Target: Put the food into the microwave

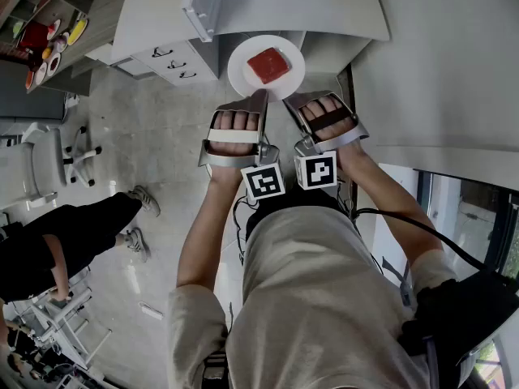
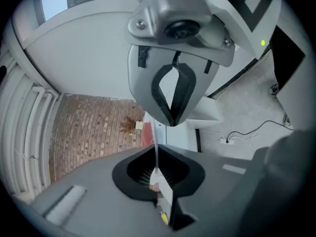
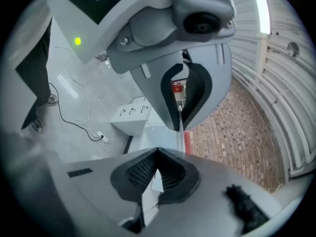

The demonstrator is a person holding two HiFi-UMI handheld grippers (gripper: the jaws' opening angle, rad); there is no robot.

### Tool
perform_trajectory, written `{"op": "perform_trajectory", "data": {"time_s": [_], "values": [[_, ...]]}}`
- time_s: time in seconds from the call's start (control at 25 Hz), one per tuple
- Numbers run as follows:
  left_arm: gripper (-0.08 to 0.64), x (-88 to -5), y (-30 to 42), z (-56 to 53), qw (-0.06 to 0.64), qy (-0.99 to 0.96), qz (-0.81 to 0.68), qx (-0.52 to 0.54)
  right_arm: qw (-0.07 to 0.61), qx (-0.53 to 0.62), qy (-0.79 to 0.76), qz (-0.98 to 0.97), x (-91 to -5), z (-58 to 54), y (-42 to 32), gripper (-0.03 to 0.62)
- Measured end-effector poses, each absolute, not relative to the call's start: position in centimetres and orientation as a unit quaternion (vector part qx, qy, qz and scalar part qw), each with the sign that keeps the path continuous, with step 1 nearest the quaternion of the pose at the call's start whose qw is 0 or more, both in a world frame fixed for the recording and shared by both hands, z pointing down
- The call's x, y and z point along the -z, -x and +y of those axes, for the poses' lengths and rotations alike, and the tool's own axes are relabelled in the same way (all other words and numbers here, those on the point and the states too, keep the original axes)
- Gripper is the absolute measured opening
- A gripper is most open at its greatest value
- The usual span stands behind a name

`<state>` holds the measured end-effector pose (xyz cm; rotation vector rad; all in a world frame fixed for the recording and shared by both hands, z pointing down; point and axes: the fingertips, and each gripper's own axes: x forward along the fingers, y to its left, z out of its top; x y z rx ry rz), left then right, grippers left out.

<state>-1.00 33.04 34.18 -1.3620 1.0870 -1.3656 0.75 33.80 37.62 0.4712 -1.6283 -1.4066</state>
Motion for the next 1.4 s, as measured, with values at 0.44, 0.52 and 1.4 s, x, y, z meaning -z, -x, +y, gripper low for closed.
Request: {"op": "perform_trajectory", "data": {"time_s": [0.44,0.52,1.4], "values": [[0.020,-34.4,1.2,33.2,0.446,0.555,0.438,0.548,0.441,0.565,-0.206,-0.666,-37.5,34.1,-0.3,0.008],[0.021,-34.3,1.4,33.3,0.447,0.556,0.438,0.546,0.446,0.566,-0.204,-0.662,-37.8,34.2,-0.3,0.008],[0.022,-34.1,3.1,30.9,0.466,0.591,0.411,0.515,0.486,0.535,-0.241,-0.648,-37.9,32.1,1.4,0.008]]}}
